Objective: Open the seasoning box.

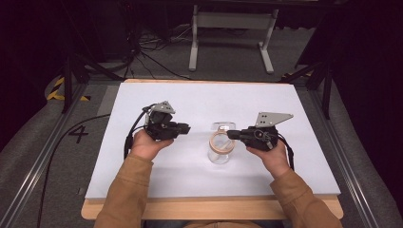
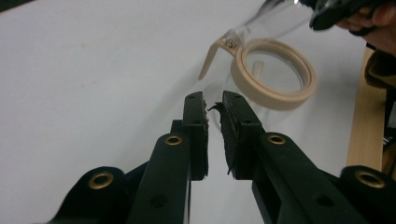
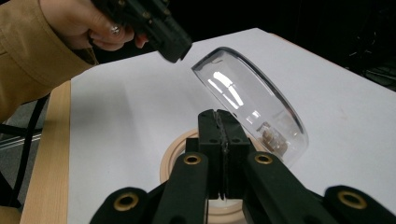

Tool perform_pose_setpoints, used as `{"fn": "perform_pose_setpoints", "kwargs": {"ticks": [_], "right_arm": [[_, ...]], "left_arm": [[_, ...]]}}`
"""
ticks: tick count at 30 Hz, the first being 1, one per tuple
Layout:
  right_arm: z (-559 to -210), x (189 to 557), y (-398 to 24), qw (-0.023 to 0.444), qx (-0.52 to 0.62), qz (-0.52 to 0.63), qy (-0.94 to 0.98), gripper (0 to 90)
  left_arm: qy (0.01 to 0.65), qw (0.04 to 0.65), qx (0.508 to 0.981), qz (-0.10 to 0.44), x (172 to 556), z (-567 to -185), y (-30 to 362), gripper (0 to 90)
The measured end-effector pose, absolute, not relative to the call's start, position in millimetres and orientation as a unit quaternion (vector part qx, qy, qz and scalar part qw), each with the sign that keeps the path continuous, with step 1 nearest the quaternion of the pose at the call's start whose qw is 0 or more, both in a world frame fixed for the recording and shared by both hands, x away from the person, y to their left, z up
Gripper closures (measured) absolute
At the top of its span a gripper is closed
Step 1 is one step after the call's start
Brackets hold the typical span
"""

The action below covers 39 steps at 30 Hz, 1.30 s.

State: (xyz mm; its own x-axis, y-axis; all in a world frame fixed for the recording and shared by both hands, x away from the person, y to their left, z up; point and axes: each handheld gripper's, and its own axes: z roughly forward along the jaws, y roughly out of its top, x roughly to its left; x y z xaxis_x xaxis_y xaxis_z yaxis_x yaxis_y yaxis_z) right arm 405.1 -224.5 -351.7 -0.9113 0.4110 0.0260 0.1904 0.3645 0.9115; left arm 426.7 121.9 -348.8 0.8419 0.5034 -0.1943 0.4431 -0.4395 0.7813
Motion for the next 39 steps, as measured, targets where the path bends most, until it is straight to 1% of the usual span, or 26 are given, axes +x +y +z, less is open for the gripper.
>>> {"fn": "perform_pose_setpoints", "kwargs": {"ticks": [7,12,19,23,30,34,39], "right_arm": [[-347,417,-228,0.099,0.183,0.543,0.814,89.5],[-345,425,-232,0.1,0.187,0.548,0.809,89.5],[-354,440,-234,0.097,0.21,0.548,0.804,89.5],[-359,444,-234,0.109,0.224,0.537,0.806,89.4],[-358,444,-235,0.11,0.227,0.536,0.806,89.3],[-356,441,-234,0.11,0.218,0.538,0.807,89.1],[-353,437,-234,0.108,0.212,0.543,0.805,87.2]], "left_arm": [[0.293,0.428,0.855,0.016,417,-353,142,78.6],[0.304,0.417,0.857,0.011,414,-357,149,77.4],[0.316,0.404,0.858,0.007,410,-363,158,76.2],[0.318,0.4,0.86,0.007,409,-363,161,75.9],[0.317,0.399,0.86,0.008,410,-364,160,75.6],[0.326,0.408,0.853,0.01,411,-363,159,72.6],[0.323,0.413,0.851,0.016,410,-361,160,71.7]]}}
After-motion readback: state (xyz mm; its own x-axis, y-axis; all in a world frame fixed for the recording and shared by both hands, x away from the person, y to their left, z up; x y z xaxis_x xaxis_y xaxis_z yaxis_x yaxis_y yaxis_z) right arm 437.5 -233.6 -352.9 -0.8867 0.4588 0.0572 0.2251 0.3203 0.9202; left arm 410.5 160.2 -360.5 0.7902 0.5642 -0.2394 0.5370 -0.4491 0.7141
